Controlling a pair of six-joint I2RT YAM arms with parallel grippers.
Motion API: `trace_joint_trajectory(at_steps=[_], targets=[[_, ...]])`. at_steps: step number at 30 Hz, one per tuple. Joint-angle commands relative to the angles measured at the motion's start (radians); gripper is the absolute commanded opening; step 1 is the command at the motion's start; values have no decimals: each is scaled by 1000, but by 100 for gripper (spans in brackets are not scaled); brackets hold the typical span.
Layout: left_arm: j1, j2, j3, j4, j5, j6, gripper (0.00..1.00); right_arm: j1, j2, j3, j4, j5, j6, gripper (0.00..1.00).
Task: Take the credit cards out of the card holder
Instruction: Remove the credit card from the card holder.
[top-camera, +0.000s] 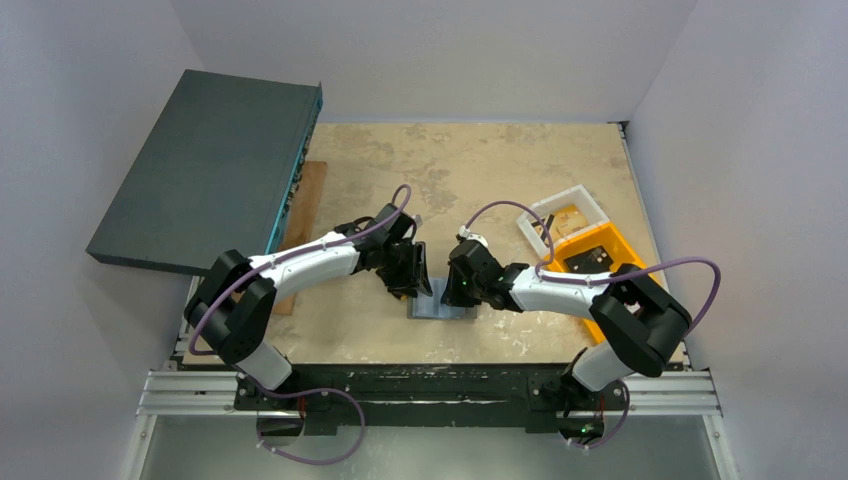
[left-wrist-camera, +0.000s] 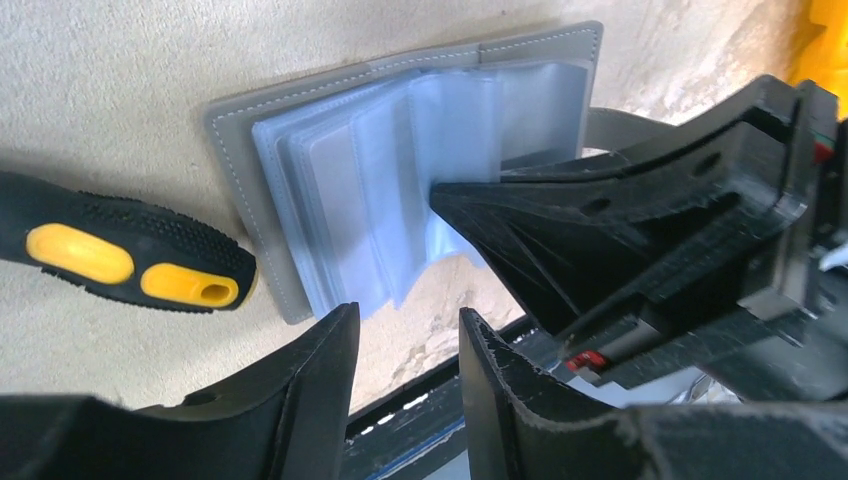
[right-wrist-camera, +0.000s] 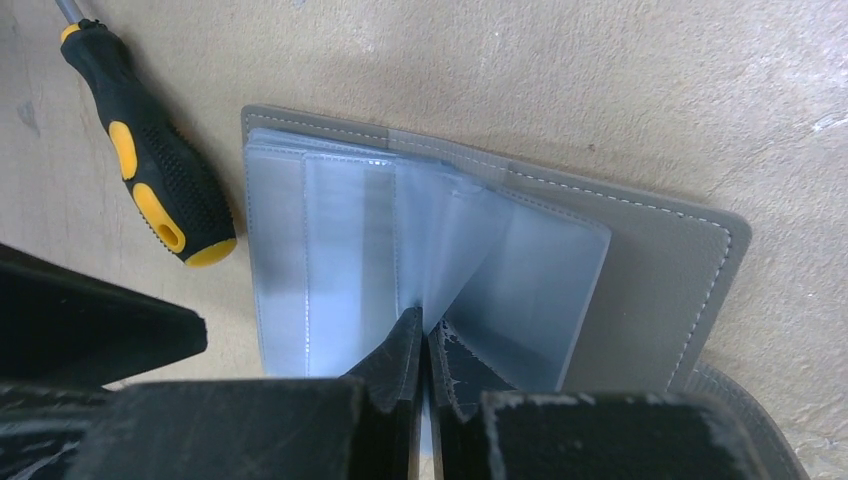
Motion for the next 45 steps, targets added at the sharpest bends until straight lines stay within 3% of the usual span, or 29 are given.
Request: trace_joint_trajectory(at_steps=[1, 9, 24, 27, 31, 37, 41, 45], targets=[[-3, 30, 29, 52, 16, -11, 41, -8, 2, -53, -27, -24, 9, 0], [-4, 86, -4, 138, 57, -24, 40, -17, 10, -79, 5, -40, 12, 0], [-11, 153, 1, 101, 15, -26, 39, -33, 18, -115, 61, -69, 20, 0], [-18, 165, 5, 114, 29, -34, 35, -35, 12, -113, 65, -75, 20, 0], [-25, 175, 8, 130, 44, -46, 18, -37, -2, -107, 71, -83, 18, 1], [-28, 156, 14, 125, 42, -46, 0, -38, -63, -73, 33, -79, 11, 12], [-28, 139, 15, 114, 30, -39, 0, -39, -118, -46, -8, -56, 0, 27], [-28, 133, 14, 111, 28, -36, 0, -41, -146, -9, -67, -20, -14, 33]])
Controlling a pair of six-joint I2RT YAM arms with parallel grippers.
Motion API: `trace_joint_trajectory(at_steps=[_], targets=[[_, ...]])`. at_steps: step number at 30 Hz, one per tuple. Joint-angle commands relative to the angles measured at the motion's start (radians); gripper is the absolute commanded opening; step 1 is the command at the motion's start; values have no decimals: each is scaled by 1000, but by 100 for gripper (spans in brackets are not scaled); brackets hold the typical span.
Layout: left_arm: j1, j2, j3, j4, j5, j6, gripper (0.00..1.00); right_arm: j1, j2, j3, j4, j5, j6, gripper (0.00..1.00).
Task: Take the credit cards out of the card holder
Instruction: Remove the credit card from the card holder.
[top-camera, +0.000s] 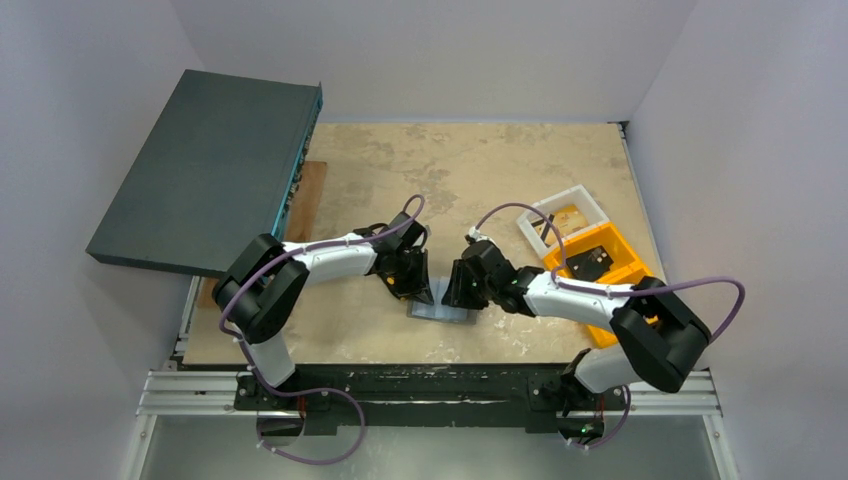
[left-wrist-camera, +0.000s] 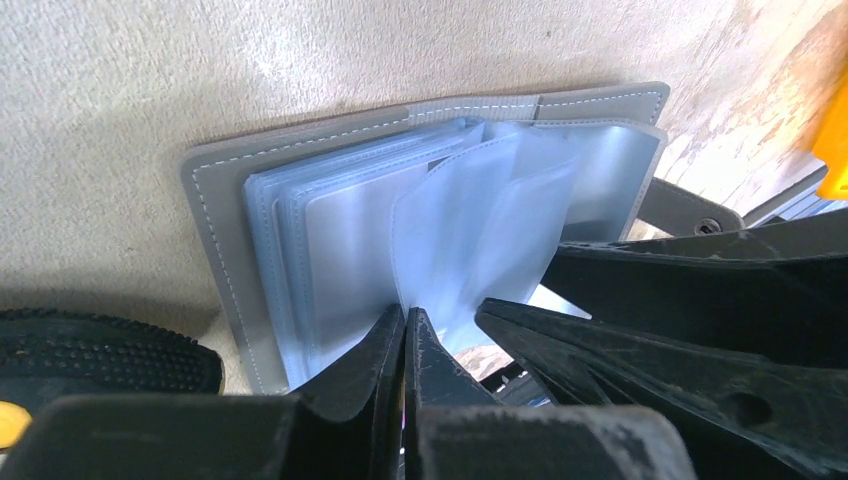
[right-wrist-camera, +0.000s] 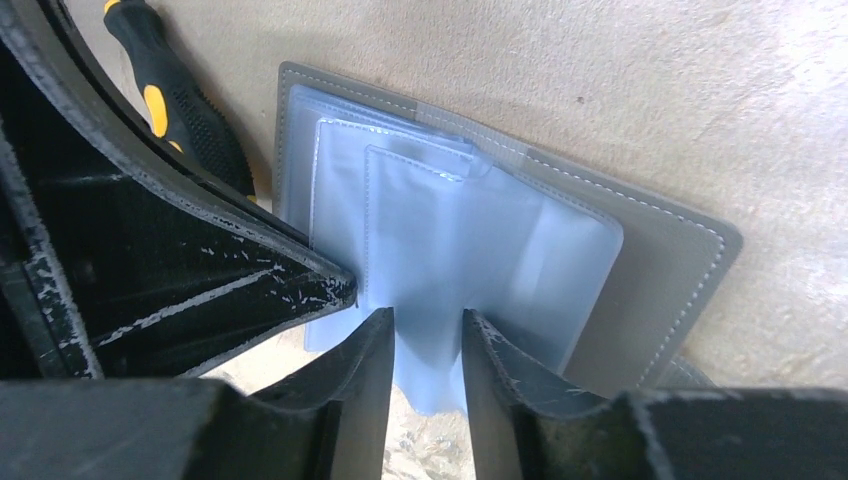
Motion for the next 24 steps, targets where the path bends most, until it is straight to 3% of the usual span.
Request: trace_joint_trajectory(at_steps=[1, 5, 13, 24], targets=[[-2, -39, 14, -1, -11, 2, 0, -1, -45, 69, -94, 67, -28, 33], [-3, -59, 18, 1, -1, 14, 0, -1, -79, 93, -139, 100, -31, 36], [-24, -79, 65, -5, 37, 39, 16, -9, -129, 143, -220, 156, -43, 39], [-70, 18, 185, -6, 71, 35, 25, -42, -246, 142, -301, 210, -43, 41]])
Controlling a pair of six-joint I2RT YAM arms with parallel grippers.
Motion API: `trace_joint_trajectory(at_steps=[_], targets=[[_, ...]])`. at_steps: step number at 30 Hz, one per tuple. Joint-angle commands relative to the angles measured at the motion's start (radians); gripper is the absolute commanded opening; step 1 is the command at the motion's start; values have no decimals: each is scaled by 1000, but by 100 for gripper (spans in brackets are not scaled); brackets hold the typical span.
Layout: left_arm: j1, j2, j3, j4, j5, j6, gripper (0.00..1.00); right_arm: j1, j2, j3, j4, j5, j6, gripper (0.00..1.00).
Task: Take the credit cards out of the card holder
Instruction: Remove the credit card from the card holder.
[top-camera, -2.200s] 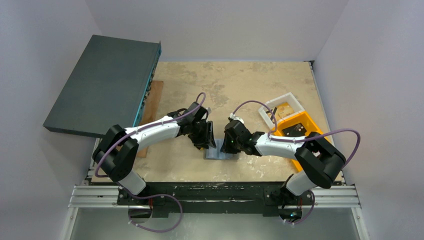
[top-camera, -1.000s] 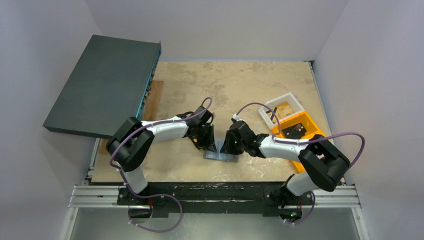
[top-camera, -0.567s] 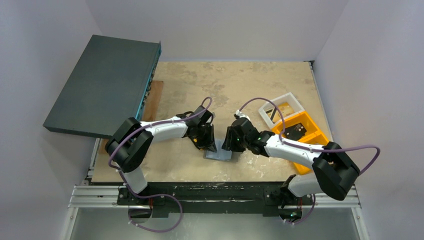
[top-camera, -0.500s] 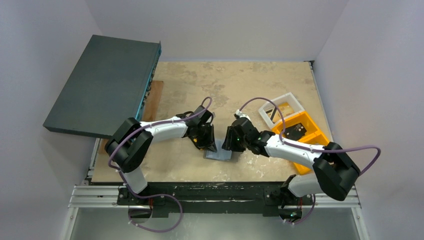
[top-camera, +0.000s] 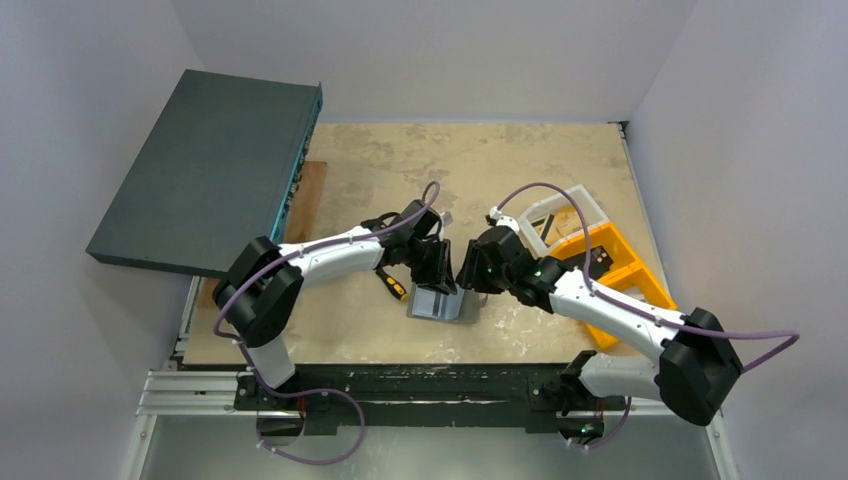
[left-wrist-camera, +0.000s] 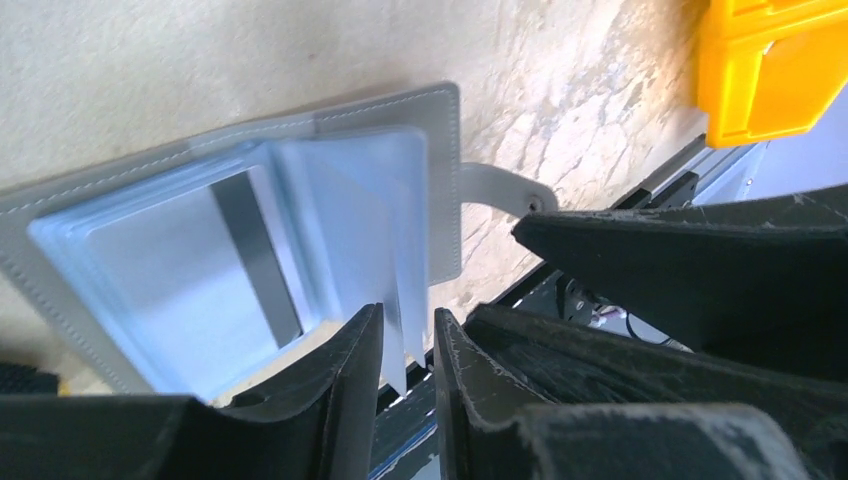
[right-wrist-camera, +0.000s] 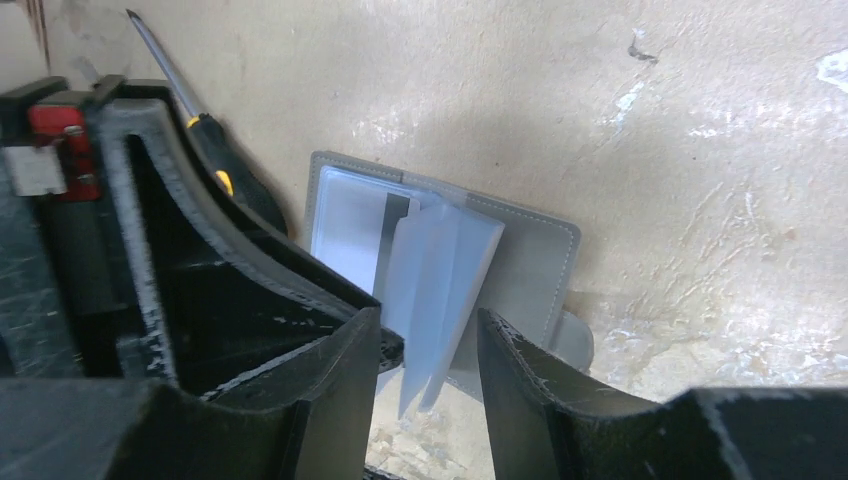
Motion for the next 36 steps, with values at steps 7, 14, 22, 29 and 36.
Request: trace_joint_trajectory(at_steps=[7, 14, 22, 29, 36], targets=[[-36, 150, 132, 40, 69, -6, 30, -17, -103, 2, -62, 58, 6, 41], [-46, 230, 168, 57, 95, -28, 36, -19, -133, -17, -69, 59, 18, 42], [-46, 214, 170, 48, 85, -25, 48, -19, -123, -8, -65, 42, 15, 42], [-15, 94, 162, -48, 2, 31, 49, -20, -120, 15, -38, -10, 14, 42], [56, -17, 81, -106, -64, 71, 48, -18, -71, 52, -6, -58, -8, 41]])
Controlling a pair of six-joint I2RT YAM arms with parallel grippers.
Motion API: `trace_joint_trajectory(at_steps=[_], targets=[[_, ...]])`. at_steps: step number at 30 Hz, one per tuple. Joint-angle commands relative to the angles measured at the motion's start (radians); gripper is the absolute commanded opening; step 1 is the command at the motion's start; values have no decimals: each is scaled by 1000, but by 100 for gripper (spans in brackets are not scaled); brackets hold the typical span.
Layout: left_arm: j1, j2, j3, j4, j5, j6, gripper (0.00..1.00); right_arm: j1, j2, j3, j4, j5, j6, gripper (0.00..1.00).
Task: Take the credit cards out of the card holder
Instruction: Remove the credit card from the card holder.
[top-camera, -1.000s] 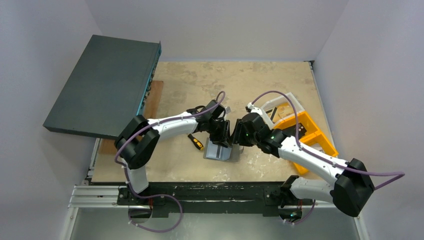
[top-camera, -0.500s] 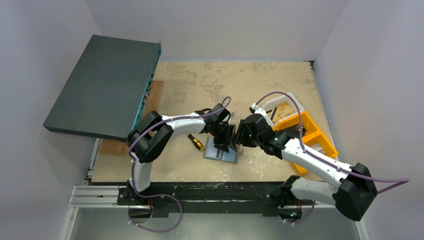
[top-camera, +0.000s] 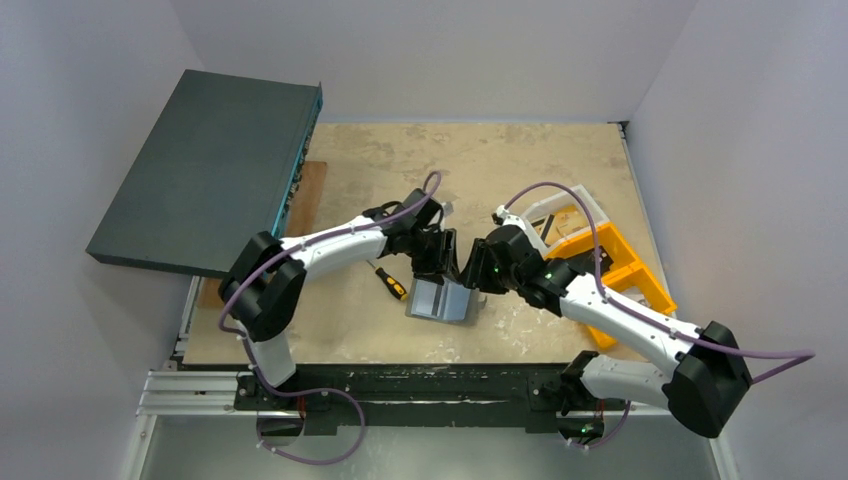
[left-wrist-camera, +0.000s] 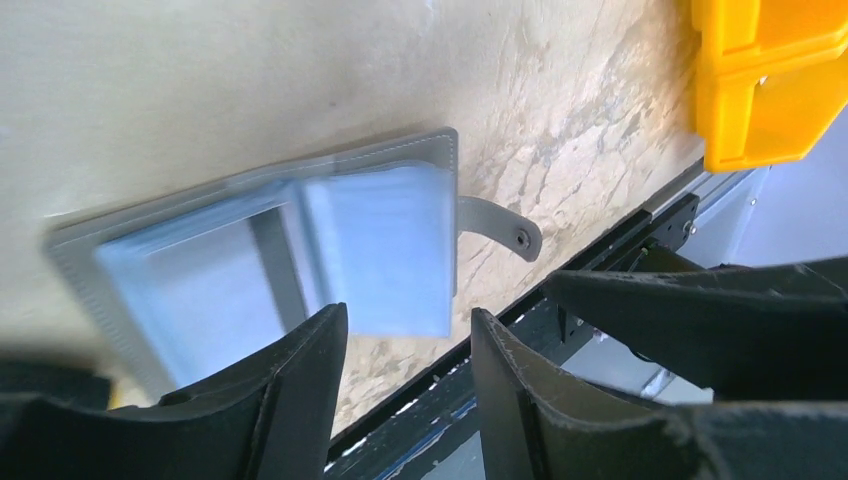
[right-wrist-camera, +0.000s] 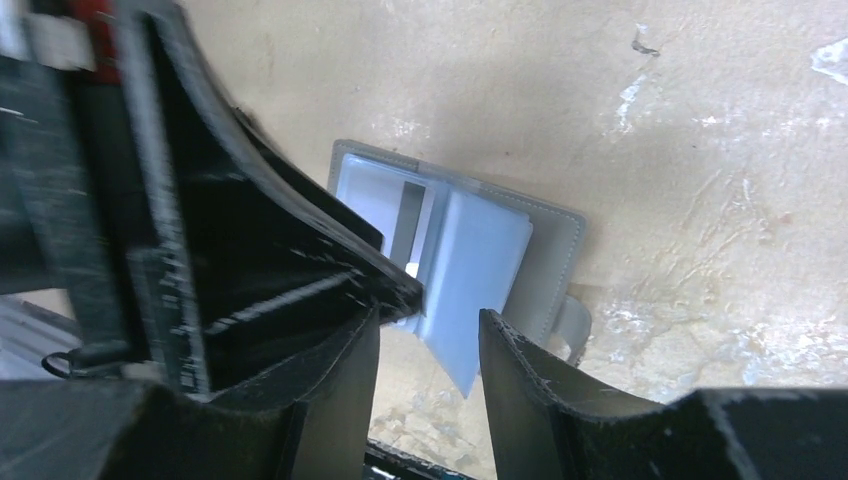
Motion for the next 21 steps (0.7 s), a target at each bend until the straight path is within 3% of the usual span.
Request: trace_joint_trajectory(at_steps=[1, 6, 21], targets=[[57, -105, -56, -39, -68, 41, 47, 3, 36, 57, 62, -56, -11, 41], [100, -163, -118, -73, -143, 54, 40, 3, 100, 61, 134, -107, -3, 39], [110, -83, -144, -18, -114, 44, 24, -71, 313, -75, 435, -333, 67, 26]])
